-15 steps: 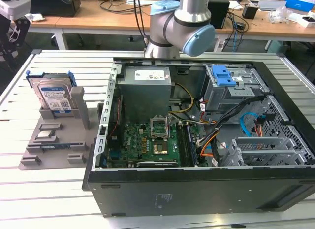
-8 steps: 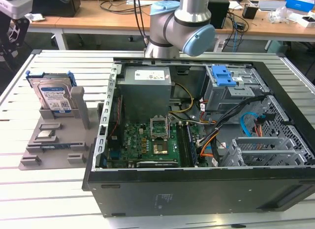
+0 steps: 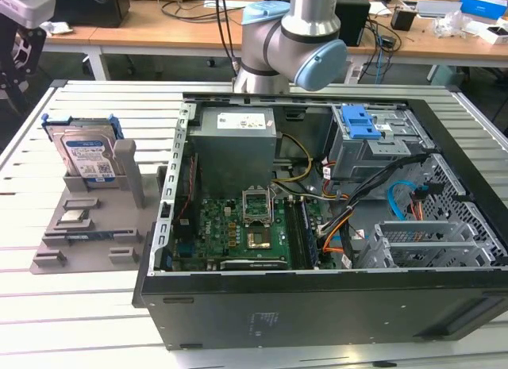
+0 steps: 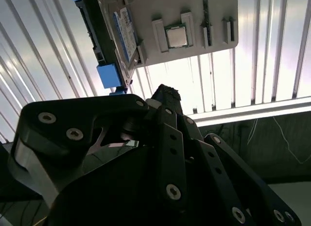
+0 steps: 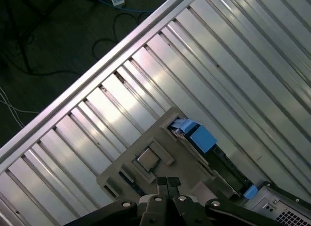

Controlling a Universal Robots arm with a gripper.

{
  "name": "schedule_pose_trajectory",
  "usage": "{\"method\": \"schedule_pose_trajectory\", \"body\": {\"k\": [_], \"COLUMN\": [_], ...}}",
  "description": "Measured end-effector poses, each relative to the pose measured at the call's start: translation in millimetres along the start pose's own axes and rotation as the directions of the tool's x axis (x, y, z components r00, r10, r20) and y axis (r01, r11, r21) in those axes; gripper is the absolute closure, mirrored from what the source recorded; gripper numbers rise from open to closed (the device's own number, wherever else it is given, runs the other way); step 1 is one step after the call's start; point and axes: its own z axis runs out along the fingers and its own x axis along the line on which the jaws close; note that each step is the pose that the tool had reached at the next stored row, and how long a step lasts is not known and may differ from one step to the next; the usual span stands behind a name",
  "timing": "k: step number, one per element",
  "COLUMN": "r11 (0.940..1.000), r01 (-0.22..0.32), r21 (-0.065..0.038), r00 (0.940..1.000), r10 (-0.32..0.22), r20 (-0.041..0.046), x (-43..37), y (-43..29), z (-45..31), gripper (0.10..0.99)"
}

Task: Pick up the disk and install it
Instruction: 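Pick up the disk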

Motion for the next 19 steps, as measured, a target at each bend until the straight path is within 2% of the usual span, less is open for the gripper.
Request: {"method": "schedule_pose_trajectory", "body": {"k": [8,17,18,19], "r11": [0.997,0.9868,0.9814,0.9789], "r01": [0.077,0.162,0.192,0.204], "r21": [-0.002,-0.004,-0.005,-0.006], "r00": [0.997,0.9868,0.9814,0.9789], "r10": [-0.077,-0.162,-0.192,-0.204], "r20": [-0.0035,-0.0071,-0.0083,-0.0088], "x": [0.0,0.0,0.0,0.0], "y": [0.0,0.0,0.0,0.0], "z": [0.0,0.0,0.0,0.0], "gripper": [0.98,0.98,0.98,0.98]}}
